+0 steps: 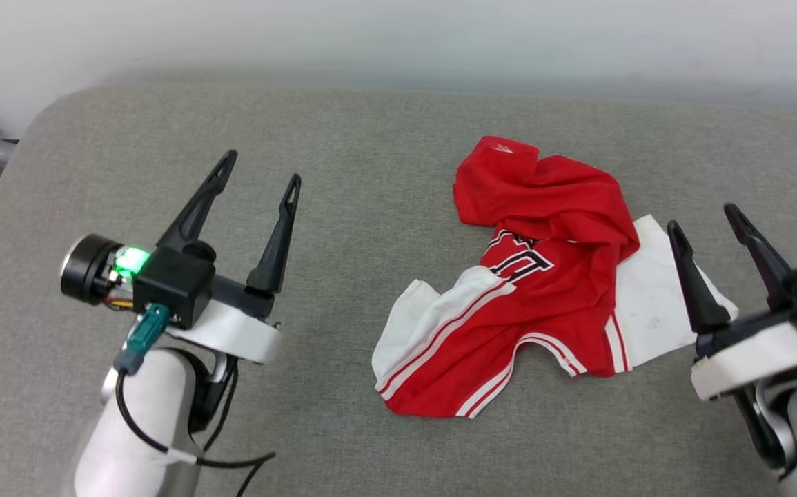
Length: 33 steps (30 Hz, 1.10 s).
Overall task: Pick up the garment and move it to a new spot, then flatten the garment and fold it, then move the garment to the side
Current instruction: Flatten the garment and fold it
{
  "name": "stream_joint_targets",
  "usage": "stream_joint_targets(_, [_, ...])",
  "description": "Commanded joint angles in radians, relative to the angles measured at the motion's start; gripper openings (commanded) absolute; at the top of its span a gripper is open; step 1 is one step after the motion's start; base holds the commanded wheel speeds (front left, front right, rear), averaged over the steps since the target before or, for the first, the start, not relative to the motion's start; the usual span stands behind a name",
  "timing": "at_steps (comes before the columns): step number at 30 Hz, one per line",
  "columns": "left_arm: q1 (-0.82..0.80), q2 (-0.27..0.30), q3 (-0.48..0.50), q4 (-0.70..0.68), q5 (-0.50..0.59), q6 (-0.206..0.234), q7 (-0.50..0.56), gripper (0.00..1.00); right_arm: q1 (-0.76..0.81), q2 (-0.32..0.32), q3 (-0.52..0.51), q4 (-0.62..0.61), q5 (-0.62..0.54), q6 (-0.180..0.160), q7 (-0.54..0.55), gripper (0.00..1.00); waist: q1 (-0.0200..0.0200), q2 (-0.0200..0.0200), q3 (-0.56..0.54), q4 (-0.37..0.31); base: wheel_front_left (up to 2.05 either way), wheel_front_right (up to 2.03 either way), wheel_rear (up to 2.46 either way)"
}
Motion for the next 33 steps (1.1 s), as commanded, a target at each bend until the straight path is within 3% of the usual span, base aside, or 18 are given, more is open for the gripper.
stream_joint_targets(1, [-0.044, 0.024, -0.018, 0.027, -0.021, -0.007, -0.003, 1.00, 0.064, 0.040, -0.049, -0.053, -0.029, -0.001, -0.003, 1.00, 0.0001, 0.0000, -0.011, -0.018, 0.00, 0.00, 0.00])
stream_joint_targets(4, [-0.108, 0.068, -0.073, 0.079, -0.066, -0.013, 0.022, 1.00, 0.157, 0.093, -0.109, -0.118, -0.060, -0.001, -0.003, 1.00, 0.0001, 0.0000, -0.018, -0.038, 0.00, 0.00, 0.00])
stream_joint_targets(8, [-0.207, 0.158, -0.221, 0.104, -0.183, -0.014, 0.125, 1.00, 0.231, 0.135, -0.147, -0.160, -0.102, -0.001, -0.003, 1.00, 0.0001, 0.0000, -0.021, -0.064, 0.00, 0.00, 0.00])
stream_joint_targets(17, [-0.406, 0.301, -0.528, 0.106, -0.534, -0.013, 0.606, 1.00, 0.253, 0.170, -0.151, -0.177, -0.145, -0.001, -0.003, 1.00, 0.0001, 0.0000, -0.016, -0.106, 0.00, 0.00, 0.00])
stream_joint_targets(24, [-0.531, 0.334, -0.749, 0.143, -0.726, -0.014, 0.880, 1.00, 0.213, 0.175, -0.135, -0.176, -0.156, -0.001, -0.003, 1.00, 0.0001, 0.0000, 0.012, -0.135, 0.00, 0.00, 0.00])
stream_joint_targets(28, [-0.583, 0.333, -0.857, 0.204, -0.772, -0.014, 0.937, 1.00, 0.192, 0.181, -0.119, -0.174, -0.161, -0.001, -0.003, 1.00, 0.0001, 0.0000, 0.036, -0.157, 0.00, 0.00, 0.00])
stream_joint_targets(33, [-0.625, 0.310, -0.965, 0.304, -0.792, -0.014, 0.927, 1.00, 0.164, 0.188, -0.108, -0.172, -0.166, -0.001, -0.003, 1.00, 0.0001, 0.0000, 0.072, -0.184, 0.00, 0.00, 0.00])
